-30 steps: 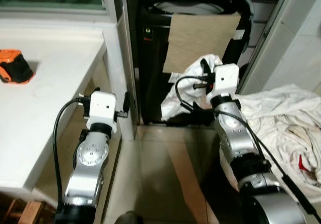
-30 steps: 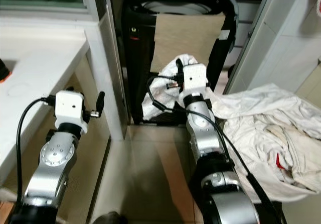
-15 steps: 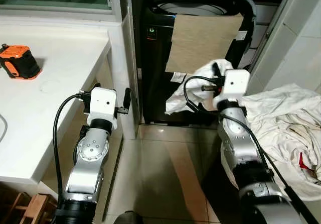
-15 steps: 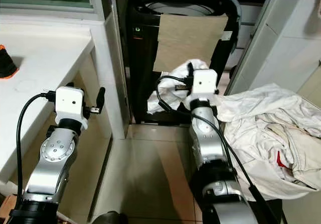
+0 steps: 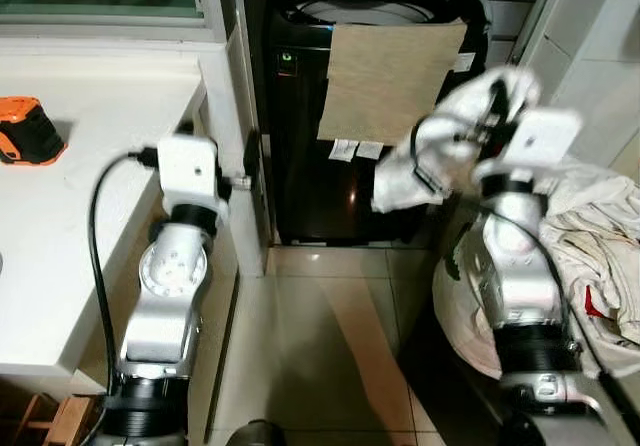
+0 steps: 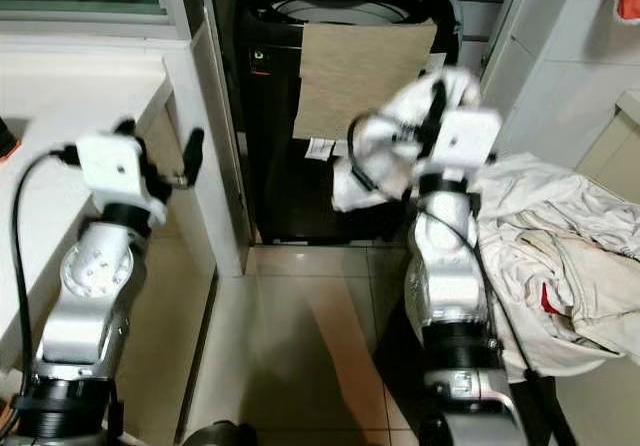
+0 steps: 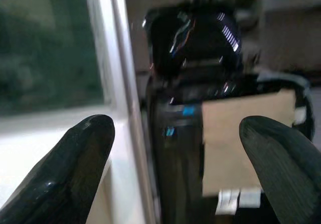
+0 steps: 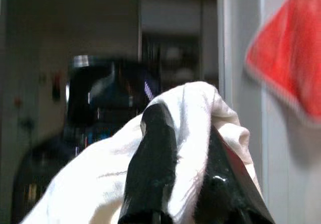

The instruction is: Clothes washing

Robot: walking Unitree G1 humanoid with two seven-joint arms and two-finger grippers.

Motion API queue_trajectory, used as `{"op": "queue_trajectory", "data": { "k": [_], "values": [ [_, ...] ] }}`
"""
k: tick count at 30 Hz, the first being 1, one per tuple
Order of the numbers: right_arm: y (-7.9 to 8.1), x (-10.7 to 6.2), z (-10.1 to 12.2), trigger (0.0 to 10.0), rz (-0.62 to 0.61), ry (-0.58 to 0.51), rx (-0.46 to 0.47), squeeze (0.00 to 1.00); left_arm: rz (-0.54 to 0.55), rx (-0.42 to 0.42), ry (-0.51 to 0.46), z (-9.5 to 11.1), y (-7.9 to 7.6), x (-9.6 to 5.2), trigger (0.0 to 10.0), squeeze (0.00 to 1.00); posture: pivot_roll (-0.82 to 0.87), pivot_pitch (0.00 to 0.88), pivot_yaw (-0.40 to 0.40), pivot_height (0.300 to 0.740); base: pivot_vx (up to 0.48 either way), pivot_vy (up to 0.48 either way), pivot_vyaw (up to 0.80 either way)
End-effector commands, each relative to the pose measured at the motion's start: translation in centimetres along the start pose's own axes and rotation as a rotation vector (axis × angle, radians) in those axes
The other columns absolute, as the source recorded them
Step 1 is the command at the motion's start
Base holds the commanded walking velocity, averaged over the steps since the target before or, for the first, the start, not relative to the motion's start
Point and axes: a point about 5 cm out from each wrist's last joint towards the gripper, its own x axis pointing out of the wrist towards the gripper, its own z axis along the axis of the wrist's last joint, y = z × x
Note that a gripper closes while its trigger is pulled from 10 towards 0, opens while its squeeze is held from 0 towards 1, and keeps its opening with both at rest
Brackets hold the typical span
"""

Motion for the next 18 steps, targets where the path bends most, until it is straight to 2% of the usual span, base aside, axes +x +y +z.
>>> {"op": "queue_trajectory", "data": {
  "k": [1, 4, 5, 11, 18],
  "values": [
    [0.3, 0.1, 0.1, 0.0, 0.005, 0.005, 0.020, 0.00, -0.060, 0.015, 0.002, 0.3, -1.0, 0.1, 10.0, 0.00, -0.03, 0.000, 0.000, 0.740, 0.000, 0.000, 0.00],
    [1.5, -0.2, -0.2, 0.0, 0.036, 0.017, 0.033, 0.00, -0.092, -0.008, -0.008, 0.3, -1.6, 0.2, 10.0, 0.00, -0.03, 0.000, 0.001, 0.740, 0.000, 0.000, 0.00],
    [1.8, -0.5, -0.4, 0.0, 0.049, 0.022, 0.027, 0.00, -0.096, -0.006, -0.008, 0.2, -1.6, 0.1, 10.0, 0.00, -0.03, 0.000, 0.001, 0.740, 0.480, 0.000, 0.00],
    [1.9, -1.4, -1.3, 0.0, 0.077, 0.065, -0.015, 0.00, -0.112, 0.016, -0.028, 0.6, -1.8, 0.0, 10.0, 0.00, -0.03, 0.000, -0.002, 0.740, 0.480, 0.000, 0.00],
    [1.9, -1.1, -1.6, 0.0, 0.078, 0.074, -0.025, 0.00, -0.121, 0.001, -0.032, 0.6, -2.0, 0.0, 10.0, 0.00, -0.03, 0.000, -0.005, 0.740, 0.480, 0.000, 0.00]
  ]
}}
